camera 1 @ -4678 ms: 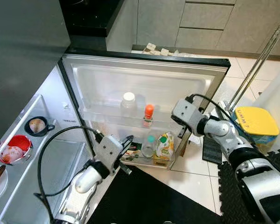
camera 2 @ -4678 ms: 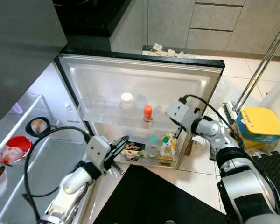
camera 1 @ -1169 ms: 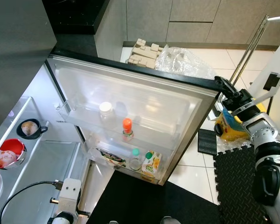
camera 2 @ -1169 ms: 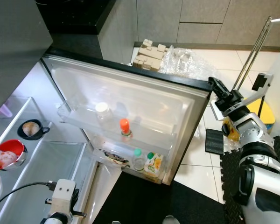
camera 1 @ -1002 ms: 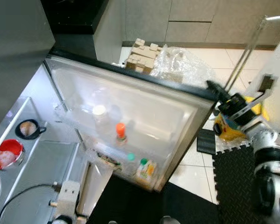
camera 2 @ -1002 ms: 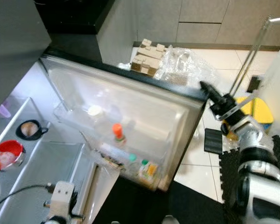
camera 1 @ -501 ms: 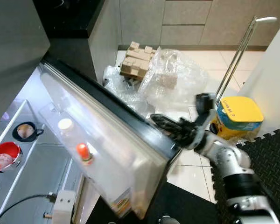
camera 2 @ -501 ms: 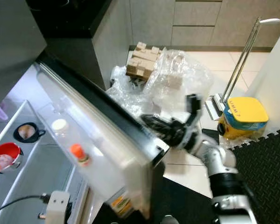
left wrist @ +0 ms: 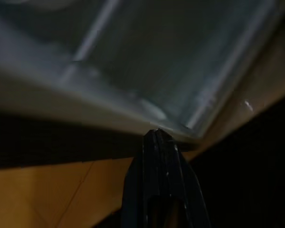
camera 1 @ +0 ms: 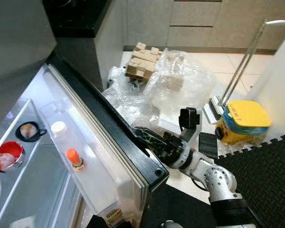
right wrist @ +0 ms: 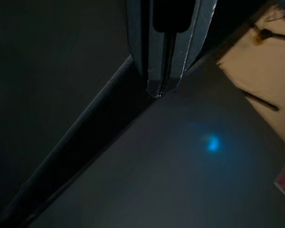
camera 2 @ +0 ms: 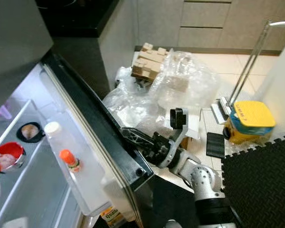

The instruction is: Restocking fridge

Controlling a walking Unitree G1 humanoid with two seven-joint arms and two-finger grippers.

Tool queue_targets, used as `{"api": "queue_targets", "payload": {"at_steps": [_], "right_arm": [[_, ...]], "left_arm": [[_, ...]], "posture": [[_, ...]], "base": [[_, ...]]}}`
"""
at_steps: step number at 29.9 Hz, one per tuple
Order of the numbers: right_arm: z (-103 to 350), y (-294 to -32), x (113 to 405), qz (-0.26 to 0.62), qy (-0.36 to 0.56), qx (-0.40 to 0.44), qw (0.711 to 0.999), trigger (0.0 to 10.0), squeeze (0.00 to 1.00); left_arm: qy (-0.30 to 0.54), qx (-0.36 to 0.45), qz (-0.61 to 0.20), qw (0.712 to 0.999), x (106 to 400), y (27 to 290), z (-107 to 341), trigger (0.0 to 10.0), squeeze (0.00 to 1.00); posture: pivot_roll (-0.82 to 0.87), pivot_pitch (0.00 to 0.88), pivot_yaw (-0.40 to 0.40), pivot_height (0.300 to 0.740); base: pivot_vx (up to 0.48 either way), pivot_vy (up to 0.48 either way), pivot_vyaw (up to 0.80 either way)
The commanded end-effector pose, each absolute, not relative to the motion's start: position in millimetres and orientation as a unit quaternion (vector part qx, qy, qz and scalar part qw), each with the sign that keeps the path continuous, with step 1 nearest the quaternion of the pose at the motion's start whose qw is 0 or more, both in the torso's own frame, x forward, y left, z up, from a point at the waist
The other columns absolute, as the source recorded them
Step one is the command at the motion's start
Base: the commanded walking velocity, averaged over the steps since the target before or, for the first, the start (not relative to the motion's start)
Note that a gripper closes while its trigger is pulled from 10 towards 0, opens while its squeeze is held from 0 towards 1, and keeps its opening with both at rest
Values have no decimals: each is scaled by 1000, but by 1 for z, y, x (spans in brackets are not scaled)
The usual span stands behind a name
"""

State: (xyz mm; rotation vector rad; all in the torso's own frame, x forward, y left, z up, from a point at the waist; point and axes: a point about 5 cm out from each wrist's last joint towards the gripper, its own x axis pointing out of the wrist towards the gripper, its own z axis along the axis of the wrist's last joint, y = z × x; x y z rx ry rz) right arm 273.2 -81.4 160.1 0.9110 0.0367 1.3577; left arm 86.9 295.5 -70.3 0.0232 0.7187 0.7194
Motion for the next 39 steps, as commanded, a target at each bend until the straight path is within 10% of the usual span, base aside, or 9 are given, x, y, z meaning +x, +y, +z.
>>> {"api": "queue_targets", "payload": {"at_steps": [1,21,26,28,30,39], "right_arm": [[142,-83,275,573,53,410,707,10000,0],[154,-193,301,348,-84,460,813,10000,0],[137,-232,312,200,-74,424,880,10000,0],[77,-272,301,7,52,287,957,10000,0],[53,-280,288,-45,111,230,966,10000,0],[-61,-217,198,17,399,76,913,10000,0]], "left_arm": [[357,-2,390,849,70,311,-70,10000,0],[390,-34,214,895,97,266,-86,10000,0],[390,-23,179,903,101,261,-86,10000,0],[396,-24,169,902,104,259,-87,10000,0],[398,-26,170,901,106,258,-87,10000,0],[378,-28,174,909,129,266,-79,10000,0]], "posture": [[-72,175,6,740],[-90,168,12,740],[-94,164,11,740],[-105,159,12,740],[-106,156,9,740],[-88,136,5,740]], "base": [[0,0,0],[0,0,0],[0,0,0],[0,0,0],[0,0,0],[0,0,0]]}}
